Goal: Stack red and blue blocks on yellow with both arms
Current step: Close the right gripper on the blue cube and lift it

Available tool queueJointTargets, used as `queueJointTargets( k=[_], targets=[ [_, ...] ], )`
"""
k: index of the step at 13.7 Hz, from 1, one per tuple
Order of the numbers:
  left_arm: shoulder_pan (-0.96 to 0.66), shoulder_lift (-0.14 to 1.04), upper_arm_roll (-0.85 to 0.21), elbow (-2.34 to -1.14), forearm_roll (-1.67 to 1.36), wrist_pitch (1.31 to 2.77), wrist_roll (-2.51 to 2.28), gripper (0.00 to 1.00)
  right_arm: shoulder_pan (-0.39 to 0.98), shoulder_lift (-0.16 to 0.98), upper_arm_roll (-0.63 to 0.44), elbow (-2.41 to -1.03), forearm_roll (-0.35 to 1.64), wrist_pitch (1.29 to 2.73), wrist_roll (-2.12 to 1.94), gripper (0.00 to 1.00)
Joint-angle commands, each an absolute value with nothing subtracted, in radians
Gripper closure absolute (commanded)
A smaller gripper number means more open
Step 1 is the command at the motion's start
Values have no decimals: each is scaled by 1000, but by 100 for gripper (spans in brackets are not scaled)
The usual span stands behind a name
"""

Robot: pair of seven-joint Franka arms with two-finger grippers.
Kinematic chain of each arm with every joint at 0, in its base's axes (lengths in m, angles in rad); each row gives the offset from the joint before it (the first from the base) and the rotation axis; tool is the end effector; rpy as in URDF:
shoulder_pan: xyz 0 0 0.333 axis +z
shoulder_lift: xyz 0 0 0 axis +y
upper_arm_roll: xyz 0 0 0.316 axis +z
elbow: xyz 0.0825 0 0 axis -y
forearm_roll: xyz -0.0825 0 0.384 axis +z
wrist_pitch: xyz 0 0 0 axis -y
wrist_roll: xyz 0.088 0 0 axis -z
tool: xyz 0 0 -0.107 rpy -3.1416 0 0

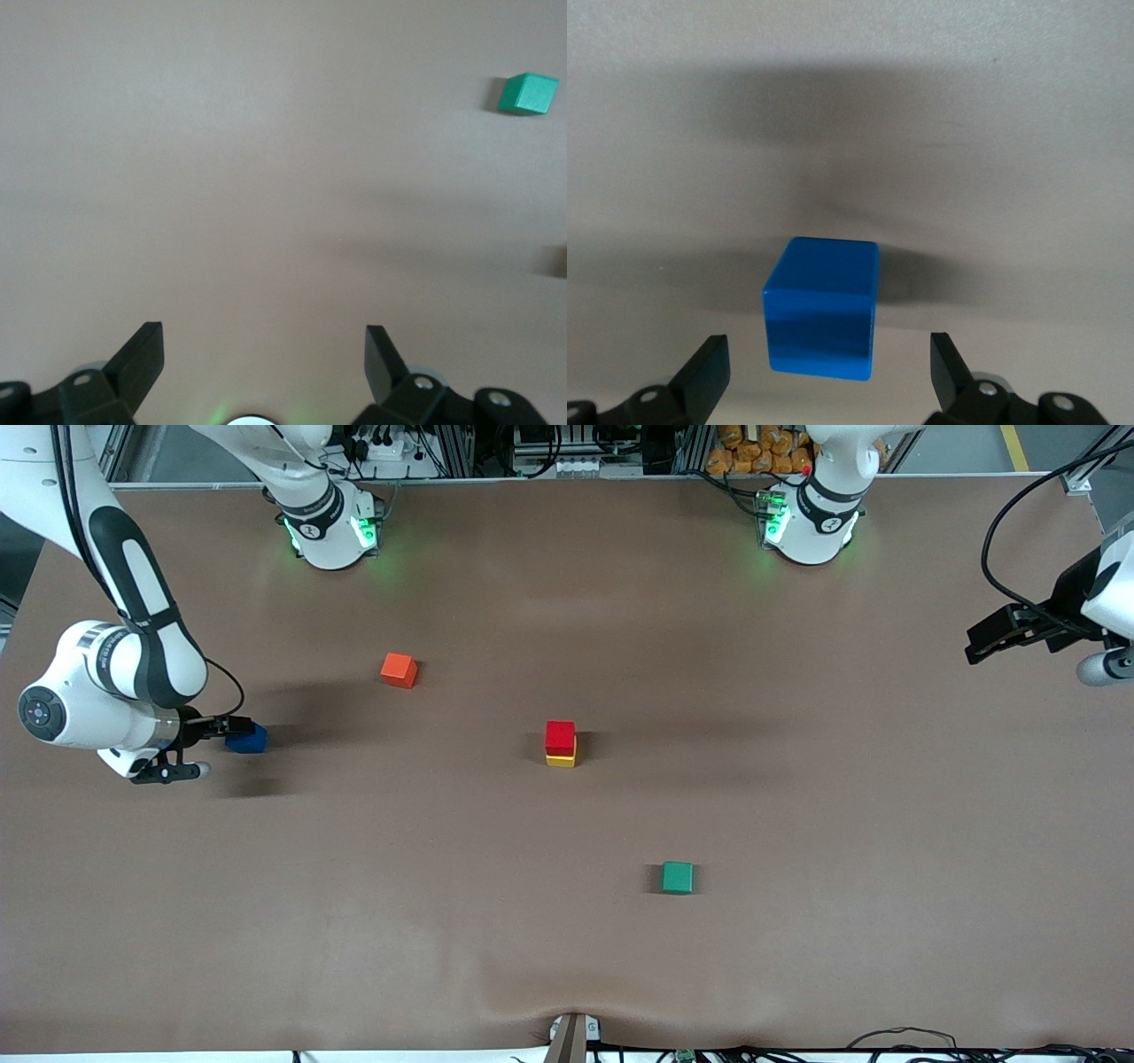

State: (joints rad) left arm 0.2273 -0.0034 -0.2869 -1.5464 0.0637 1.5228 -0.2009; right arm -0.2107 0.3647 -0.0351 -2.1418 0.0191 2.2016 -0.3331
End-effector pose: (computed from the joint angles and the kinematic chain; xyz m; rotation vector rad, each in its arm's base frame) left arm 0.5483 -0.0259 0.6338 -3.0669 -0.2208 0.0181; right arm 0.5198 -0.1300 0.2102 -3.0197 -0.1119 0.4441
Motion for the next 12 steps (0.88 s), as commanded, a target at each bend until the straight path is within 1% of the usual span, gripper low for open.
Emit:
queueJointTargets(
  k=[1, 2, 3, 4, 5, 6, 7, 8, 9, 10, 12],
  targets=[
    [241, -18, -288, -1540, 60, 1532, -200, 0, -219, 359, -21, -2181, 35, 2256, -351, 0],
    [255, -17, -290, -1540, 60, 1532, -192, 0, -221, 359, -21, -2186, 35, 2260, -351, 0],
    [258, -18, -290, -1542, 60, 1532, -192, 0, -221, 359, -20, -2192, 35, 2273, -350, 5],
    [259, -21, -293, -1542, 58, 1532, -190, 0, -221, 359, -20, -2204, 37, 2286, -351, 13],
    [258, -23, -295, -1542, 58, 1537, -190, 0, -219, 359, -20, -2210, 41, 2299, -351, 23],
    [244, -26, -288, -1545, 54, 1552, -187, 0, -216, 359, -20, -2210, 41, 2299, -351, 38],
    [206, -29, -261, -1557, 55, 1565, -172, 0, -216, 359, -20, -2210, 41, 2299, -351, 58],
    [125, -31, -185, -1566, 57, 1565, -152, 0, -216, 359, -20, -2210, 41, 2295, -350, 81],
    [59, -35, -119, -1581, 57, 1565, -137, 0, -216, 357, -18, -2209, 41, 2290, -350, 96],
    [48, -46, -103, -1597, 51, 1566, -126, 0, -216, 357, -18, -2207, 40, 2286, -350, 100],
    [48, -70, -109, -1634, 43, 1568, -121, 0, -215, 350, -14, -2197, 41, 2246, -353, 100]
  ],
)
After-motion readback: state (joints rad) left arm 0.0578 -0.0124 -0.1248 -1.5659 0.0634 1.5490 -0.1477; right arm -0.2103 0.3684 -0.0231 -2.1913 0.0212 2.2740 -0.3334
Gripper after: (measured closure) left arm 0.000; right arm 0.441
